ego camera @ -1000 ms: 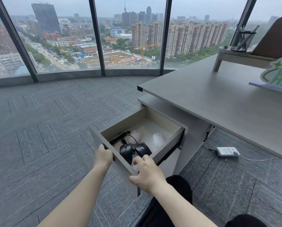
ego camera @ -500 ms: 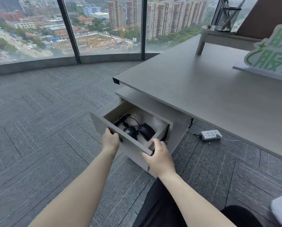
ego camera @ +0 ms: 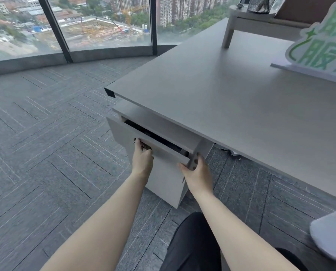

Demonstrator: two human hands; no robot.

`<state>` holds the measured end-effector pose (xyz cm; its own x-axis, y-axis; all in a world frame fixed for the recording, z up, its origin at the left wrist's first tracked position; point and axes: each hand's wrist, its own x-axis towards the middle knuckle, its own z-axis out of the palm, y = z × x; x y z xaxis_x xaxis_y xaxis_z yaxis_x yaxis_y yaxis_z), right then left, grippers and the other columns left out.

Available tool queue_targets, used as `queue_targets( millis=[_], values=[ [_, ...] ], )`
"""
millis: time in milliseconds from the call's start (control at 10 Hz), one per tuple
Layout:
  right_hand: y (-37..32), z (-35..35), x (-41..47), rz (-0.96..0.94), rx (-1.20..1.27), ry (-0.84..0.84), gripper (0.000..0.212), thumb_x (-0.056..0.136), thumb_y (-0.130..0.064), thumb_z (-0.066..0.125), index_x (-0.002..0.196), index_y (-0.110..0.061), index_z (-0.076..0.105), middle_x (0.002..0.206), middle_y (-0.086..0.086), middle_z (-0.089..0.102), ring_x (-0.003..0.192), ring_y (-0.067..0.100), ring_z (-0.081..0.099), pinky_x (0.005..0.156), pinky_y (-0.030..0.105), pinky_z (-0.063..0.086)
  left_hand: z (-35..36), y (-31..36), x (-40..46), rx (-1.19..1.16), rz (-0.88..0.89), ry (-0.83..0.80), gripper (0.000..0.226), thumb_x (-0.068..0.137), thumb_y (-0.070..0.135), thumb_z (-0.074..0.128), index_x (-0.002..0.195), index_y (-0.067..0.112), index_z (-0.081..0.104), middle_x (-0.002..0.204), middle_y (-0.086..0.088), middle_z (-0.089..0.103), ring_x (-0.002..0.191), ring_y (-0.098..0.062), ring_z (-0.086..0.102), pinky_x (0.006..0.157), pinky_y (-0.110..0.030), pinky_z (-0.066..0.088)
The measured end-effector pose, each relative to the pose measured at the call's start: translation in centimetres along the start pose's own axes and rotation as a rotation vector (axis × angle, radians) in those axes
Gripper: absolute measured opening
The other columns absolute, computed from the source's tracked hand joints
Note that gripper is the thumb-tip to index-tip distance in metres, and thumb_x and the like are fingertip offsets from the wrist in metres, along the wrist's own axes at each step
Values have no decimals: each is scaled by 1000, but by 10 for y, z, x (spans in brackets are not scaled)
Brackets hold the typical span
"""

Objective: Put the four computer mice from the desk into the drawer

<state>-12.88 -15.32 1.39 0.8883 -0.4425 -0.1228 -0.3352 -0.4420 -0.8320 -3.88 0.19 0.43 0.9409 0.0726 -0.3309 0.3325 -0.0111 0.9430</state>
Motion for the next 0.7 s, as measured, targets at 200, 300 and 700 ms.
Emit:
queue_targets(
  millis=[200,300,700],
  values=[
    [2,-4,19,-32,60,46,36,83,-35,74,110,-18,56,91,-8,60,84,15,62,71,29,48,20,7,12,-71,9,-27,65,83,1,36,139,35,39,93,11,51,77,-12,48,85,-38,43],
    [4,-4,27,-34,55,61,29,83,-35,75,97,-25,52,85,-9,62,84,17,64,72,32,51,24,9,17,-57,-3,-50,56,82,1,35,115,44,47,88,6,48,74,-14,45,82,-38,41],
    [-5,-13,17,31,-61,16,21,89,-31,64,93,-13,55,76,-2,60,75,25,63,63,34,47,6,3,17,208,-24,-57,69,86,7,41,152,20,26,141,-9,44,118,-27,53,110,-51,40]
  ],
)
